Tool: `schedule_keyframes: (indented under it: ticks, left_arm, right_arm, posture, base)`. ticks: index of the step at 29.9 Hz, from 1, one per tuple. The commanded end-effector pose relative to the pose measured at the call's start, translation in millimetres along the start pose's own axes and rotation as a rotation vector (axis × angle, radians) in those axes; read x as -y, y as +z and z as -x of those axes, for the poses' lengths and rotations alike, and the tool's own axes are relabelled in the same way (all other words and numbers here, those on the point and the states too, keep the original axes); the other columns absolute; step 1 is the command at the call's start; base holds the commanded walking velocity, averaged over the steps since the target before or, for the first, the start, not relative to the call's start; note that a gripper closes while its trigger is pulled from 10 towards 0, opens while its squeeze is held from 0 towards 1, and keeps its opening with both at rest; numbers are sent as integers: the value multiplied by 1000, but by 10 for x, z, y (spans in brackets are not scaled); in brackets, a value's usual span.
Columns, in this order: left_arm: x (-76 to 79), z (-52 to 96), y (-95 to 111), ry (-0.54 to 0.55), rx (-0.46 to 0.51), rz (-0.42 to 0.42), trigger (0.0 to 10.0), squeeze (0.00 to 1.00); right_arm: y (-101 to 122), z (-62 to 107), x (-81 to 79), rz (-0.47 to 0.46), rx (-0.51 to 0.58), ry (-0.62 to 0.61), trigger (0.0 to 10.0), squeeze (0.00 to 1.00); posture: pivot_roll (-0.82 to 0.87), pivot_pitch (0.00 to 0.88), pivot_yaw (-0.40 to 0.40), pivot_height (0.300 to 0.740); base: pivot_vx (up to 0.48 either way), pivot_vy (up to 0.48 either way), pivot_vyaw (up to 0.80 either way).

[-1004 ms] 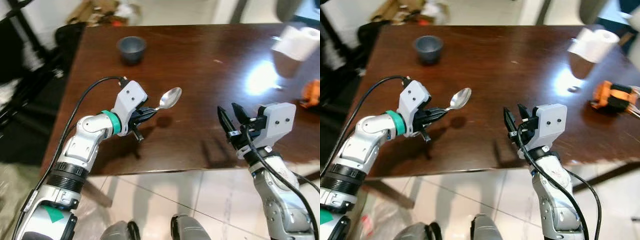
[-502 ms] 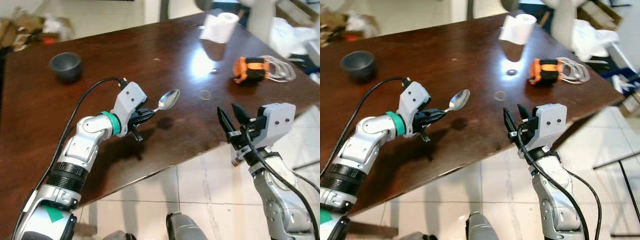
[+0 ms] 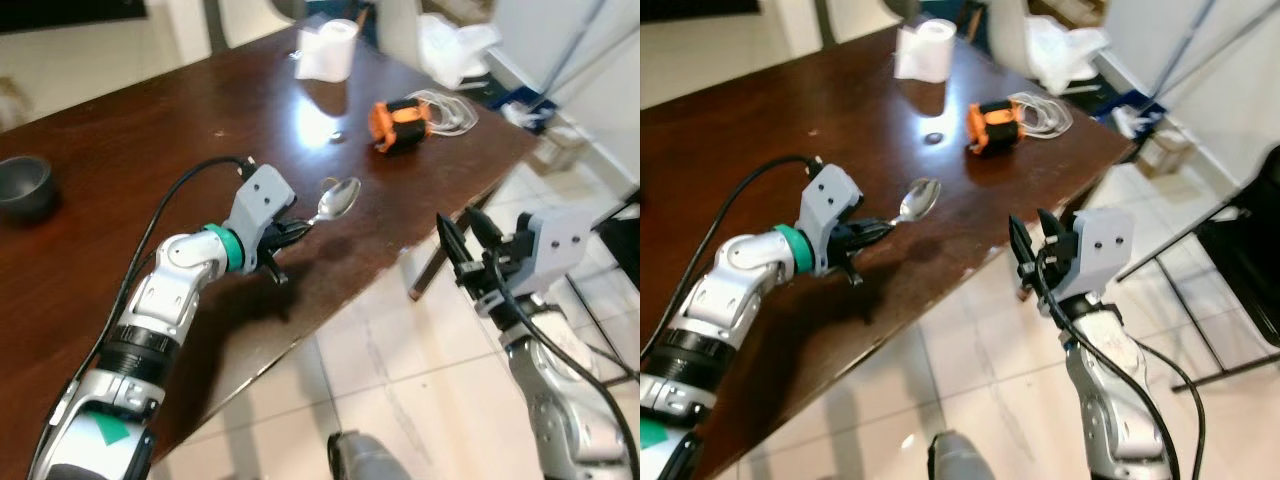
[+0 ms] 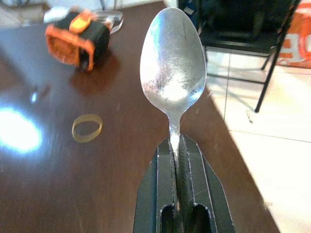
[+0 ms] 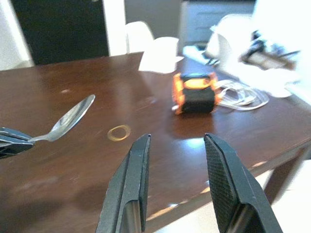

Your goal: Setting the table

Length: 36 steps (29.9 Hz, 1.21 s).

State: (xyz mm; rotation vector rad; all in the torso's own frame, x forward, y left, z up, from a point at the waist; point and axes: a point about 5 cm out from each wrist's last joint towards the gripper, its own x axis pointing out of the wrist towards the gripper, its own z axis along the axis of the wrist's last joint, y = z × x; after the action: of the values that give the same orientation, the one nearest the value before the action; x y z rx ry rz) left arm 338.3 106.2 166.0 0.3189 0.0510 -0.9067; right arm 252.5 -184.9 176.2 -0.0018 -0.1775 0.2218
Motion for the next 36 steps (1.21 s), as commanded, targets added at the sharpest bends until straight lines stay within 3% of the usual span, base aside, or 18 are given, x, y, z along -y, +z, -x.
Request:
schedule_keyframes:
  ticks: [1,36]
  left_arm:
    - [5,35,-77,3,-23,11,10000,0]
    - [33,36,-114,-22,-27,22,10000,0]
  right_arm:
    - [-42,20,-21,-18,-19,3,10000,0]
    - [-50,20,-35,-22,-20,4,10000,0]
  posture:
    - [-36,3,53,740]
    - [-31,6,53,740]
  base:
    - [0,0,-800]
    - [0,0,-800]
